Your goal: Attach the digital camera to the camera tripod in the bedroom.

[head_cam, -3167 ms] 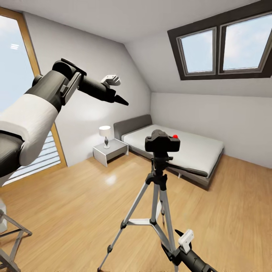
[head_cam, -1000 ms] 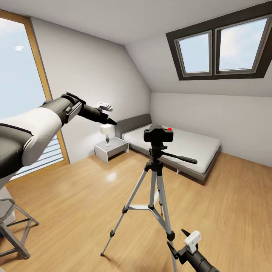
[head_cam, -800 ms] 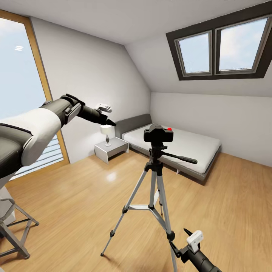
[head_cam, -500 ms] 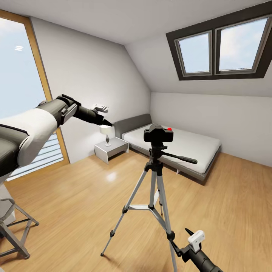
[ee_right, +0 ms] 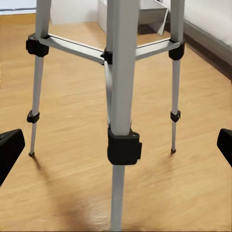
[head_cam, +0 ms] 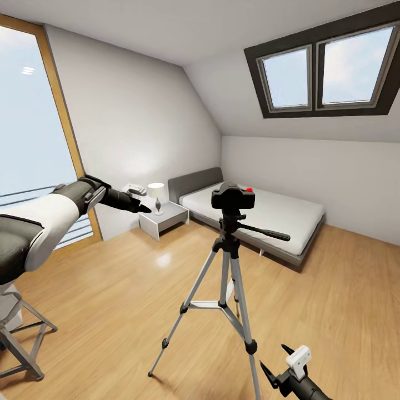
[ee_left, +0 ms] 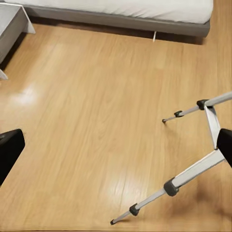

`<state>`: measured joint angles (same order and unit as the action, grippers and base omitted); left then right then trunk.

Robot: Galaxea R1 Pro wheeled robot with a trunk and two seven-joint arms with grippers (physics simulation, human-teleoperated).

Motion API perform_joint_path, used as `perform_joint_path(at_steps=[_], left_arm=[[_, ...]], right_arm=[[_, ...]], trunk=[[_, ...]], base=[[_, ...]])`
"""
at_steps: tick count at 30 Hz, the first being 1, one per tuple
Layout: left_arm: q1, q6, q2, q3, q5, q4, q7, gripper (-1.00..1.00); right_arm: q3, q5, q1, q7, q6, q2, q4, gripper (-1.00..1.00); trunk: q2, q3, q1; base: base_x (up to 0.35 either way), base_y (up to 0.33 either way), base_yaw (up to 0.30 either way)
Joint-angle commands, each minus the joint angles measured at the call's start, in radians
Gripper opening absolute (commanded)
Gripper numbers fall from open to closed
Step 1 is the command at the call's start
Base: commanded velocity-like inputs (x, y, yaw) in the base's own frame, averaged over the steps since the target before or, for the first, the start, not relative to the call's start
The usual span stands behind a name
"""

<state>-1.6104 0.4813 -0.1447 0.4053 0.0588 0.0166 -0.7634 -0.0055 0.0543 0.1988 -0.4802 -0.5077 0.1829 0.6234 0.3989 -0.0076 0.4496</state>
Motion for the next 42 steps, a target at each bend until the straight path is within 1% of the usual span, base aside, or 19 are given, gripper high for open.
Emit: perform_joint_path(at_steps=[1, 4, 5, 10, 11, 15, 16, 17, 18, 24, 25, 26, 27, 30, 32, 35, 36, 37, 42], left_arm=[[0.006, 0.003, -0.001, -0.004, 0.006, 0.002, 0.002, 1.00], [0.023, -0.004, -0.001, -0.004, 0.006, 0.002, 0.014, 1.00], [0.039, -0.007, -0.006, -0.004, 0.006, 0.002, 0.021, 1.00], [0.078, -0.010, -0.015, -0.004, 0.006, 0.002, 0.027, 1.00], [0.104, -0.016, -0.027, -0.004, 0.006, 0.002, 0.028, 1.00], [0.129, -0.028, -0.045, -0.004, 0.006, 0.002, 0.028, 1.00], [0.139, -0.037, -0.055, -0.004, 0.006, 0.002, 0.028, 1.00], [0.153, -0.053, -0.070, -0.004, 0.006, 0.002, 0.029, 1.00], [0.163, -0.059, -0.077, -0.004, 0.006, 0.002, 0.029, 1.00], [0.202, -0.064, -0.082, -0.004, 0.006, 0.002, 0.029, 1.00], [0.224, -0.065, -0.083, -0.004, 0.006, 0.002, 0.030, 1.00], [0.228, -0.065, -0.084, -0.003, 0.006, 0.002, 0.030, 1.00], [0.245, -0.065, -0.086, -0.004, 0.006, 0.001, 0.030, 1.00], [0.279, -0.066, -0.093, -0.005, 0.006, 0.001, 0.031, 1.00], [0.312, -0.069, -0.108, -0.004, 0.006, 0.001, 0.031, 1.00], [0.340, -0.076, -0.120, -0.004, 0.006, 0.001, 0.032, 1.00], [0.371, -0.089, -0.127, -0.004, 0.006, 0.001, 0.032, 1.00], [0.391, -0.098, -0.130, -0.004, 0.006, 0.001, 0.032, 1.00], [0.449, -0.110, -0.133, -0.003, 0.006, 0.000, 0.039, 1.00]], right_arm=[[-0.001, 0.006, 0.001, -0.004, -0.005, 0.004, -0.007, 1.00], [-0.001, 0.006, 0.001, -0.012, -0.006, 0.016, -0.025, 1.00], [-0.001, 0.006, 0.001, -0.016, -0.006, 0.027, -0.042, 1.00], [-0.001, 0.006, 0.001, -0.019, -0.006, 0.055, -0.077, 1.00], [-0.001, 0.005, 0.001, -0.019, -0.008, 0.074, -0.104, 1.00], [-0.003, 0.005, 0.001, -0.019, -0.019, 0.088, -0.129, 1.00], [-0.007, 0.004, 0.001, -0.019, -0.028, 0.094, -0.143, 1.00], [-0.027, 0.004, 0.001, -0.018, -0.044, 0.103, -0.167, 1.00], [-0.051, 0.004, 0.000, -0.017, -0.052, 0.105, -0.180, 1.00], [-0.088, 0.004, 0.000, -0.017, -0.060, 0.108, -0.204, 1.00], [-0.110, 0.004, 0.001, -0.016, -0.061, 0.108, -0.216, 1.00], [-0.116, 0.004, 0.000, -0.016, -0.061, 0.108, -0.218, 1.00], [-0.135, 0.004, 0.000, -0.016, -0.061, 0.109, -0.224, 1.00], [-0.155, 0.005, 0.001, -0.017, -0.062, 0.114, -0.246, 1.00], [-0.164, 0.004, 0.001, -0.017, -0.062, 0.127, -0.277, 1.00], [-0.168, 0.004, 0.001, -0.017, -0.063, 0.136, -0.294, 1.00], [-0.169, 0.004, 0.001, -0.016, -0.063, 0.141, -0.313, 1.00], [-0.170, 0.004, 0.001, -0.015, -0.062, 0.144, -0.327, 1.00], [-0.171, 0.004, 0.001, -0.005, -0.061, 0.147, -0.363, 1.00]], trunk=[[0.001, -0.001, 0.000], [0.001, -0.001, 0.000], [0.001, -0.001, 0.000], [0.001, -0.001, 0.000], [0.001, -0.001, 0.000], [0.001, -0.001, 0.000], [0.001, -0.001, 0.000], [0.001, -0.001, 0.000], [0.001, -0.001, 0.000], [0.001, -0.001, 0.000], [0.001, -0.001, 0.000], [0.001, -0.001, 0.000], [0.001, -0.001, 0.000], [0.001, -0.001, 0.000], [0.001, -0.001, 0.000], [0.001, -0.001, 0.000], [0.001, -0.001, 0.000], [0.001, -0.001, 0.000], [0.001, -0.001, 0.000]], base=[[0.000, 0.000, 0.000], [0.000, 0.000, 0.000], [0.000, 0.000, 0.000], [0.000, 0.000, 0.000], [0.000, 0.000, 0.000], [0.000, 0.000, 0.000], [0.000, 0.000, 0.000], [0.000, 0.000, 0.000], [0.000, 0.000, 0.000], [0.000, 0.000, 0.000], [0.000, 0.000, 0.000], [0.000, 0.000, 0.000], [0.000, 0.000, 0.000], [0.000, 0.000, 0.000], [0.000, 0.000, 0.000], [0.000, 0.000, 0.000], [0.000, 0.000, 0.000], [0.000, 0.000, 0.000], [0.000, 0.000, 0.000]])
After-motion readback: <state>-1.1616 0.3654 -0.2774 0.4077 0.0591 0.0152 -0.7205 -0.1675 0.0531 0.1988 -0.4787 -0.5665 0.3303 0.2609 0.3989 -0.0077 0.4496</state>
